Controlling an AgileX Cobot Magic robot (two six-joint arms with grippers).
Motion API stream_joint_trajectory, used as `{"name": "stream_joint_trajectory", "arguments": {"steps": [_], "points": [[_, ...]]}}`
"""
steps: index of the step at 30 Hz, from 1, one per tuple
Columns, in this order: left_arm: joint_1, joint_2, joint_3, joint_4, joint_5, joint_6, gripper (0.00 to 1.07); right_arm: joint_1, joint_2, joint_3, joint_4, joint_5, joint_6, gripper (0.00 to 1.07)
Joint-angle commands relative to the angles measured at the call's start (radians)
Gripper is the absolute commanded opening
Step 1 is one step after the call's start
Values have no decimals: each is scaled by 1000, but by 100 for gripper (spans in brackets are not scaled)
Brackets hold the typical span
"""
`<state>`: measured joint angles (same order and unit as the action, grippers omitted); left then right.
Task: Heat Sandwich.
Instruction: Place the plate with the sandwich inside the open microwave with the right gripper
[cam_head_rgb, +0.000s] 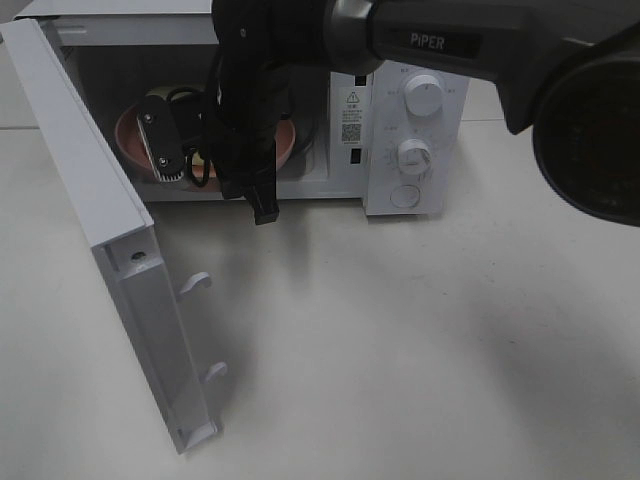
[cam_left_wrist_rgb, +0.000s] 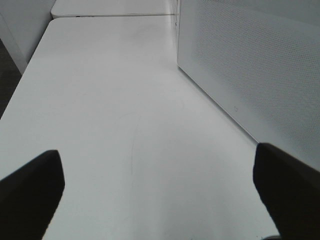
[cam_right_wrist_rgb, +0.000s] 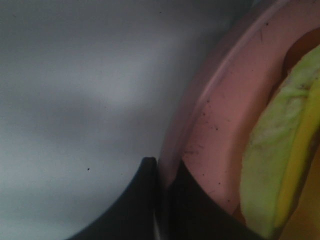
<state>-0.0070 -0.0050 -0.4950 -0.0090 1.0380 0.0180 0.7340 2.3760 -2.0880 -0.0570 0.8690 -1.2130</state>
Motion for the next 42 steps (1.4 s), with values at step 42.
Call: {"name": "stream_joint_trajectory", "arguments": {"steps": [42], "points": [[4, -26, 1, -2, -4, -3, 98, -57, 77, -122, -62, -78, 48, 12]]}}
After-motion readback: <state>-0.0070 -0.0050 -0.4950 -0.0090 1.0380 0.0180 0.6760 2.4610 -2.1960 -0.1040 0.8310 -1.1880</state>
